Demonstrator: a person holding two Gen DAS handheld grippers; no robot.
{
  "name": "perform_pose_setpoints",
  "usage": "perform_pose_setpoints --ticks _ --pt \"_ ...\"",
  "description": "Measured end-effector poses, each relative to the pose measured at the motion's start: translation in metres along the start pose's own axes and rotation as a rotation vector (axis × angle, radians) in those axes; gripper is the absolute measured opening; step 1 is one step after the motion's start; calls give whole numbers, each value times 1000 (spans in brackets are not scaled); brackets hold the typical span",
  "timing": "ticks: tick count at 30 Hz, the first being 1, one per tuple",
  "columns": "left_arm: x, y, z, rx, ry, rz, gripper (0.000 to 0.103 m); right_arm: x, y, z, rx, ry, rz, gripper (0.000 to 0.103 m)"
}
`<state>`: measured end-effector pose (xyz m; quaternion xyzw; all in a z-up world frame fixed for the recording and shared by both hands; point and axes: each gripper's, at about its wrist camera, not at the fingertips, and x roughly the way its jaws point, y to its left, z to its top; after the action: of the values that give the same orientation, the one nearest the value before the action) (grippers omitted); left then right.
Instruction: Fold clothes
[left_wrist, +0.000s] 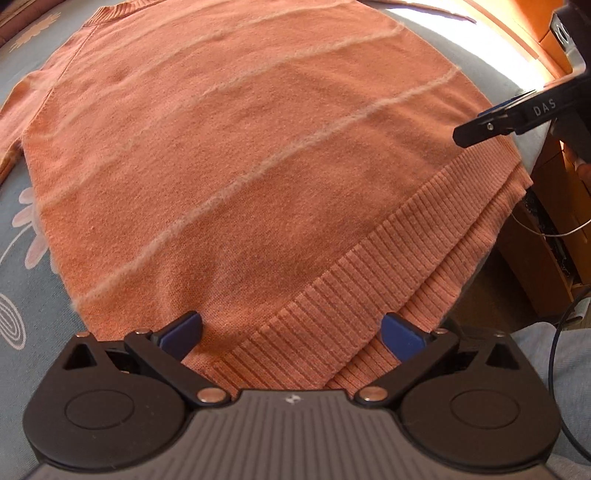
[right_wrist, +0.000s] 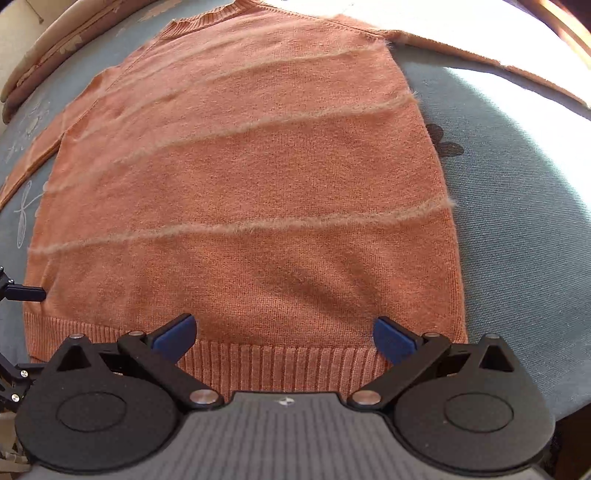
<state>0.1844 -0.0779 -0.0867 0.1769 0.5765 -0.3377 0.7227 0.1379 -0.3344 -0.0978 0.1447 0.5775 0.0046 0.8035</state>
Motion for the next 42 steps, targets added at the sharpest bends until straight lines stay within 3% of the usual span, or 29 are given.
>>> perform_pose_setpoints --ticks 6,14,17,21,24,28,31,35,38,42 --pt "6 -6 18 -13 -40 -43 102 13 48 18 -20 -6 209 103" --pt "-4 -7 -5 -26 -3 -37 102 9 62 10 -67 49 197 103" --pt "-7 -4 6 -12 -51 -20 102 7 69 24 -74 9 215 103" --pt "4 4 14 -21 -40 -9 102 23 83 43 -73 -23 239 103" --pt "5 5 4 -32 -7 -14 102 33 82 32 -43 35 223 103" --pt "-2 0 -5 -32 22 -10 102 22 80 10 -97 81 202 103" --pt "-12 1 6 -33 -29 -20 102 7 66 14 -69 38 166 103" --pt "-10 6 27 -1 -88 14 102 -1 28 33 36 -71 55 103" --pt "-1 14 31 -41 -62 -9 102 6 -2 33 104 -58 -6 103" --pt "11 15 14 -119 9 -16 102 5 -18 7 126 -10 -51 103"
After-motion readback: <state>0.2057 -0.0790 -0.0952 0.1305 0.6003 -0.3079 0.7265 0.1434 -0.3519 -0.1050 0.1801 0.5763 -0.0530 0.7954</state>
